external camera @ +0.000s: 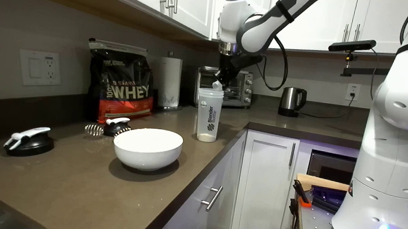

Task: Pick up the small scoop and scoop some powder from the bowl and put it in the plastic container to the right.

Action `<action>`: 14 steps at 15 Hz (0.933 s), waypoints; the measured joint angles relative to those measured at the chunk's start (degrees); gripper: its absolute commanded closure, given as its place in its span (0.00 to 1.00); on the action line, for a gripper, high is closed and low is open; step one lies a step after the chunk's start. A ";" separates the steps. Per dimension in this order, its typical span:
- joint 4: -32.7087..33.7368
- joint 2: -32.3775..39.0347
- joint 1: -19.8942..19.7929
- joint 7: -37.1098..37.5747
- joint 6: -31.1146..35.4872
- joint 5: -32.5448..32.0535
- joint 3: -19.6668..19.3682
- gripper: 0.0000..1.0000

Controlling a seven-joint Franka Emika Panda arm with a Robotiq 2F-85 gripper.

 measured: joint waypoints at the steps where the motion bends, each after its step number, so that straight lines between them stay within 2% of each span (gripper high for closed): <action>1: 0.11 -0.43 0.00 -0.03 0.00 1.42 -0.09 0.97; 6: 0.37 -2.58 -0.02 -1.03 -0.16 8.78 -0.53 0.97; 14: 0.36 -7.86 0.00 -12.05 -3.97 29.51 -0.91 0.97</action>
